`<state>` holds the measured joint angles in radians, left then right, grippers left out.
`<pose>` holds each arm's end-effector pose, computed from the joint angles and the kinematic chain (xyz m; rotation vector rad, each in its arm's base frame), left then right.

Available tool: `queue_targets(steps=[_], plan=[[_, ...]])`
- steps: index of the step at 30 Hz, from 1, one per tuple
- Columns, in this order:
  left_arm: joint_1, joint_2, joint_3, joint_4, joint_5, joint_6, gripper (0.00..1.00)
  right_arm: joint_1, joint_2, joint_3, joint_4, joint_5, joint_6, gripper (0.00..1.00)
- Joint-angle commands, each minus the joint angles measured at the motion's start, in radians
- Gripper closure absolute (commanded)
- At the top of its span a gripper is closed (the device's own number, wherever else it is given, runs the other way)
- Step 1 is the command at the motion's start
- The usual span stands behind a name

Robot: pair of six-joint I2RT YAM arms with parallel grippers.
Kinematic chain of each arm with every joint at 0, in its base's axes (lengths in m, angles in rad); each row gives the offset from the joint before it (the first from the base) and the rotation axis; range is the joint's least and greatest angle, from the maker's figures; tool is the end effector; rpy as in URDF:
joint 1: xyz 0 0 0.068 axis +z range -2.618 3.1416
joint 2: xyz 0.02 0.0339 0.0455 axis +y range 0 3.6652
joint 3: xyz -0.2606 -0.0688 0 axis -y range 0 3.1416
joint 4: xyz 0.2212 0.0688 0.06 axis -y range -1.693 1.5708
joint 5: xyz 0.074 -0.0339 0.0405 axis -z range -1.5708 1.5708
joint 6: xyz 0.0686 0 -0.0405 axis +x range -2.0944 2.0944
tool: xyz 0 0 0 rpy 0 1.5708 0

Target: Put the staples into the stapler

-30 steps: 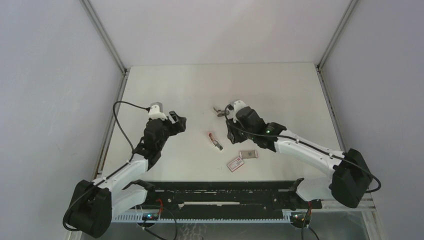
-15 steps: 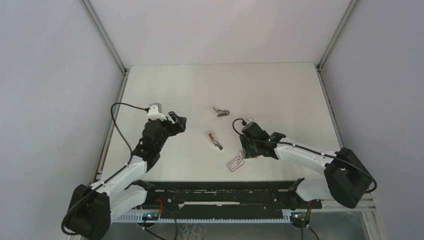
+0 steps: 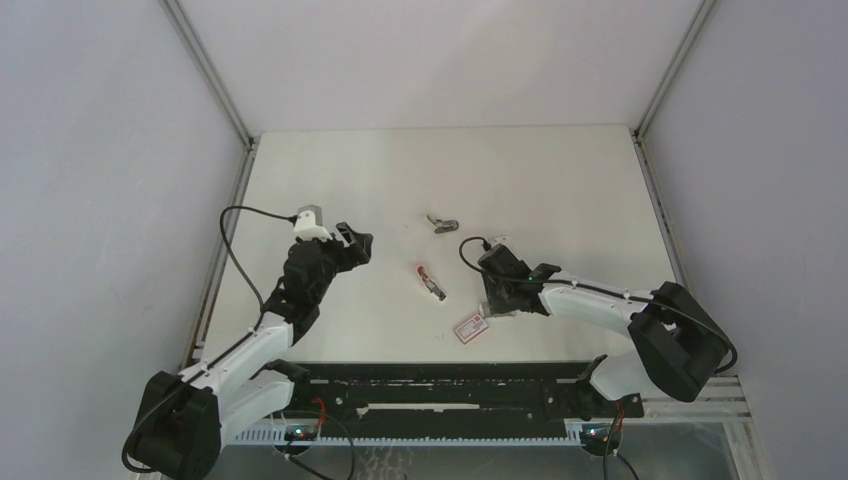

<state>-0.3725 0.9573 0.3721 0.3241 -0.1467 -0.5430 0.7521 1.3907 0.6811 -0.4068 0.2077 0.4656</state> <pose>0.2128 -0.0724 0.2178 -0.2624 1.8406 -0.5076 0.1865 0.1551 0.1445 -0.3151 2.6320 0.1238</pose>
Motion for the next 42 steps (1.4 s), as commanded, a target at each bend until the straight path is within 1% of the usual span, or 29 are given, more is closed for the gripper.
queue_targets(steps=[1,6,13,18,23,24,27,29,33,36,38,42], plan=[[0.003,-0.006,-0.021,0.013,0.001,-0.015,0.18,-0.006,0.013,0.015,0.038,0.039,0.016,0.68],[0.003,-0.010,-0.023,0.013,-0.005,-0.014,0.18,-0.006,0.032,0.014,0.036,0.048,0.018,0.74],[0.004,-0.016,-0.022,0.010,-0.008,-0.012,0.18,-0.006,0.025,0.014,0.036,0.051,0.020,0.84],[0.004,-0.026,-0.026,0.021,0.015,-0.002,0.18,-0.013,-0.058,0.014,0.026,0.034,-0.001,0.87],[-0.007,-0.073,-0.023,0.036,0.084,-0.028,0.18,-0.050,-0.177,0.007,0.078,-0.099,-0.038,0.87],[-0.024,-0.092,-0.020,0.036,0.089,-0.038,0.18,-0.059,-0.198,0.003,0.101,-0.136,-0.044,0.87],[-0.117,-0.164,-0.021,0.048,0.103,-0.072,0.18,-0.087,-0.258,0.000,0.190,-0.268,-0.044,0.87],[-0.183,-0.206,-0.047,0.098,0.138,-0.116,0.18,-0.099,-0.310,0.001,0.251,-0.370,-0.030,0.87],[-0.275,-0.263,-0.090,0.222,0.239,-0.197,0.18,-0.106,-0.394,0.001,0.377,-0.505,0.017,0.87],[-0.352,-0.257,-0.075,0.273,0.301,-0.211,0.18,-0.108,-0.438,0.002,0.463,-0.586,0.055,0.87],[-0.411,-0.226,-0.059,0.315,0.352,-0.212,0.18,-0.107,-0.456,0.001,0.531,-0.635,0.086,0.87],[-0.479,-0.153,-0.023,0.421,0.440,-0.226,0.18,-0.105,-0.469,0.001,0.643,-0.732,0.150,0.87]])
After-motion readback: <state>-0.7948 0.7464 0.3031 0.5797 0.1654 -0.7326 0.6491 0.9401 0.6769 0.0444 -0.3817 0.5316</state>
